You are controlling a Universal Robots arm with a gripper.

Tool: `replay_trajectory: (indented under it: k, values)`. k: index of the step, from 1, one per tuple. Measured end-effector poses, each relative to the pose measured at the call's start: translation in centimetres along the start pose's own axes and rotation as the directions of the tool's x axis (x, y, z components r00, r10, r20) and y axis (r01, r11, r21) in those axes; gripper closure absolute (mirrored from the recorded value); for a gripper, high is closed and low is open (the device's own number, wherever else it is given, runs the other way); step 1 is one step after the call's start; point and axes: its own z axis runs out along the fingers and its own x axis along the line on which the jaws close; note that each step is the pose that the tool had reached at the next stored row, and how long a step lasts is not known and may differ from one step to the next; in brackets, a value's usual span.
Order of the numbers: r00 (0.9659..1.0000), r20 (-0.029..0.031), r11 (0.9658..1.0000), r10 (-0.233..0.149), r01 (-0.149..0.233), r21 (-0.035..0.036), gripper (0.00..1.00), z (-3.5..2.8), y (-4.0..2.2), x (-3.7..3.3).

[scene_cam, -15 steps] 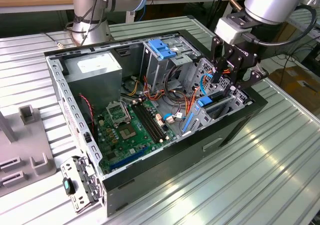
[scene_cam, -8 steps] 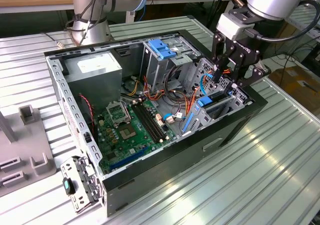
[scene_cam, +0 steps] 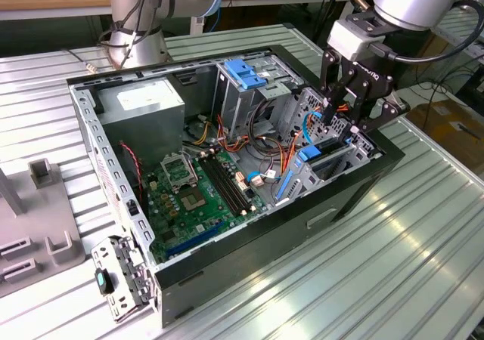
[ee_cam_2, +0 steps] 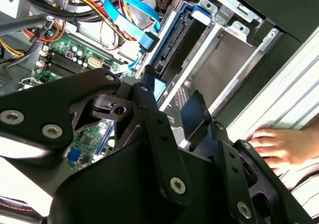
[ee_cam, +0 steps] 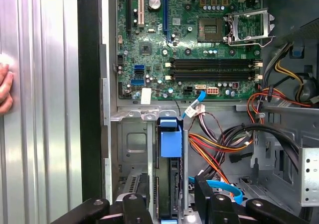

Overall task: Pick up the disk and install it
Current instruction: 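Insert the first disk wire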

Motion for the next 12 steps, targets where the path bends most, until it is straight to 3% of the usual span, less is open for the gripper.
replay_trajectory:
  k: [12]
  values:
    - [1.0, 0.0003, 1.0, 0.0, 0.0, 0.0, 0.51, -0.67, -0.02, 0.0]
